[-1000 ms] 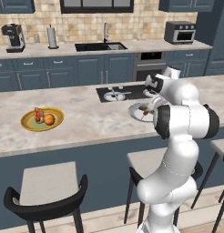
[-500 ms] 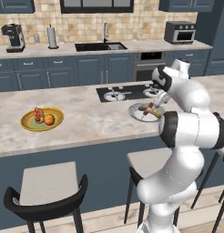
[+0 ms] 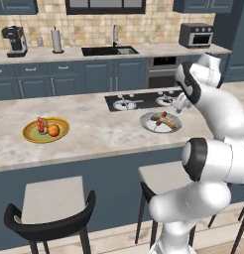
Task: Pick up the peach and banana from the fridge and place one fruit on each plate on the dining counter.
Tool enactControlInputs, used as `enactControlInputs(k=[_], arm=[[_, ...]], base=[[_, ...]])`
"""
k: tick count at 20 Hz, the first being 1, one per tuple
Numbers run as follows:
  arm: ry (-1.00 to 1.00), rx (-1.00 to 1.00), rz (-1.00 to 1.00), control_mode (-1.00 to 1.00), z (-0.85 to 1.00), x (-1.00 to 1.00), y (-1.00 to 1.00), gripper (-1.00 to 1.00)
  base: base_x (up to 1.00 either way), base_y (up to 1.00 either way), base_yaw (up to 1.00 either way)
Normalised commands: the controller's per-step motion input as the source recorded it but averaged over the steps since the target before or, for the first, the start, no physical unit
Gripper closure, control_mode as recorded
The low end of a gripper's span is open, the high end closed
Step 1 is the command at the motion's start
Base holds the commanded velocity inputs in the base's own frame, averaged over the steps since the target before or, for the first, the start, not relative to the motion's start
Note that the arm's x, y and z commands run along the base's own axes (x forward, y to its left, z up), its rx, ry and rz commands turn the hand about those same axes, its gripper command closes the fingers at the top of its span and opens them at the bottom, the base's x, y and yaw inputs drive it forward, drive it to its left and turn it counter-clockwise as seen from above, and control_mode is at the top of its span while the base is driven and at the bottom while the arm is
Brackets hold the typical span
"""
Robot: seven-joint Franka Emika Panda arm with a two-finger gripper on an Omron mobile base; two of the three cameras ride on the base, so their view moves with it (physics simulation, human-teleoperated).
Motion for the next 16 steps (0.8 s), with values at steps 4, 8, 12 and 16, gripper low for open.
enactControlInputs(k=[4,8,12,16], arm=[[0.00,0.00,-0.17,-1.00,0.24,-0.81,0.16,-1.00],[-0.03,0.00,-0.25,-1.00,0.08,-0.85,0.20,-1.00],[-0.05,0.00,-0.29,-1.00,0.00,-0.86,0.26,-1.00],[-0.03,0.00,-0.30,-1.00,0.00,-0.81,0.32,-1.00]], base=[[0.00,0.00,0.00],[0.00,0.00,0.00],[0.00,0.00,0.00],[0.00,0.00,0.00]])
